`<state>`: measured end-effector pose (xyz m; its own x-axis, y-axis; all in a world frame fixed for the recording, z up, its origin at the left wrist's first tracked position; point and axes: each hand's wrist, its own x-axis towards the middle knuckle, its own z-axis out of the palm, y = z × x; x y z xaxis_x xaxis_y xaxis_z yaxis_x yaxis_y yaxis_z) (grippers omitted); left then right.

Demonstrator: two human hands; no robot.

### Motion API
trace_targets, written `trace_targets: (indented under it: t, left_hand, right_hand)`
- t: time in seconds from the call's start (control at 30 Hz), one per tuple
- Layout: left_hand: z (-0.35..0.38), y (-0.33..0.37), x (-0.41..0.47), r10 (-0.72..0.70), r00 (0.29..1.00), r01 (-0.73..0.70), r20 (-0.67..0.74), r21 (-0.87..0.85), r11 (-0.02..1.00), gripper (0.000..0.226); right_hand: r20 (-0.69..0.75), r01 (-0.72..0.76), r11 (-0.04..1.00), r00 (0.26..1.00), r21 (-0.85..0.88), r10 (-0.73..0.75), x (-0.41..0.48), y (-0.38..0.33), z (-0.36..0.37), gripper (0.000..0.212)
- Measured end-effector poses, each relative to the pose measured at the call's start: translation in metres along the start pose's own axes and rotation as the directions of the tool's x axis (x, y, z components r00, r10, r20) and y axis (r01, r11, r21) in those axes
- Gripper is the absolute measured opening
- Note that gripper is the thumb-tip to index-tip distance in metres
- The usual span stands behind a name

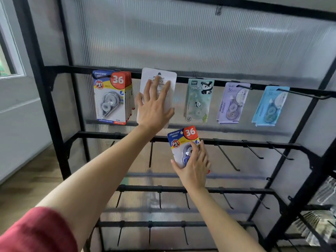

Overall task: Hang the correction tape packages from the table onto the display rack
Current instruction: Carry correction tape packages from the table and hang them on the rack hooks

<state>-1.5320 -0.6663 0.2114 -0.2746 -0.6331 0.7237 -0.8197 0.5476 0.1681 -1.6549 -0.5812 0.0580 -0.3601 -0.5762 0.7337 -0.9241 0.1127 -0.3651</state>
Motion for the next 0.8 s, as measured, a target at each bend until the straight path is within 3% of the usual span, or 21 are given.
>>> trace_targets:
  t: [0.8]
  left_hand:
    - [0.025, 0.005, 0.0, -0.037, 0.987, 0.042, -0.155, 0.026, 0.999, 0.074]
  right_hand:
    - [-0.004, -0.003, 0.998, 1.0, 0.063, 0.003, 0.0, 0.002, 0.002, 0.091]
